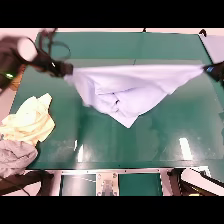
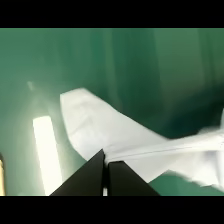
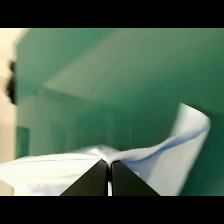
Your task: Fold the shirts.
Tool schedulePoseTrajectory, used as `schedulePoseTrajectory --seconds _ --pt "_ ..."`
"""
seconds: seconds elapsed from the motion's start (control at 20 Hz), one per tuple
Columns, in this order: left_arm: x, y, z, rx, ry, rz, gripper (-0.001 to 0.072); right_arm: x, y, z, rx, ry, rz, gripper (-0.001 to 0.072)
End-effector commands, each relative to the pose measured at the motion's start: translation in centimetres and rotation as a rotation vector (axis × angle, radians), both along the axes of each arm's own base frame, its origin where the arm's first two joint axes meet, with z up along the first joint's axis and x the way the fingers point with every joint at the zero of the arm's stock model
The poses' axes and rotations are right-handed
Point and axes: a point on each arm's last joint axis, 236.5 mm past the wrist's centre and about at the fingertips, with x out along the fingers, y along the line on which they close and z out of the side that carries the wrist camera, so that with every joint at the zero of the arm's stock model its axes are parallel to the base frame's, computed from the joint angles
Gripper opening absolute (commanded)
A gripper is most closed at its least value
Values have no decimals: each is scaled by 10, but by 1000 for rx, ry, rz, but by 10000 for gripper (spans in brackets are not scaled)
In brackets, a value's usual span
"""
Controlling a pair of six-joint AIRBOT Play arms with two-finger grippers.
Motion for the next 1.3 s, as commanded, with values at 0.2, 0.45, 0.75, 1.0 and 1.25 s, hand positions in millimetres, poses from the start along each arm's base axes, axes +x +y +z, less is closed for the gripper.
schedulePoseTrajectory --seconds 0.2,0.45,0.75,1.0,1.25 --pt "-123 5 389 -146 -971 -112 25 -97 98 306 -279 -773 119 13" --pt "-257 27 479 -293 -1312 -190 25 -167 137 358 -560 -915 22 13" --pt "-197 17 444 -160 -1218 -160 25 -155 121 334 -567 -807 -17 13" --pt "-31 -51 260 -9 -740 -216 26 -82 72 214 -360 -518 2 14" --pt "101 -125 2 60 -278 -303 26 -15 12 -40 -205 -58 -139 14"
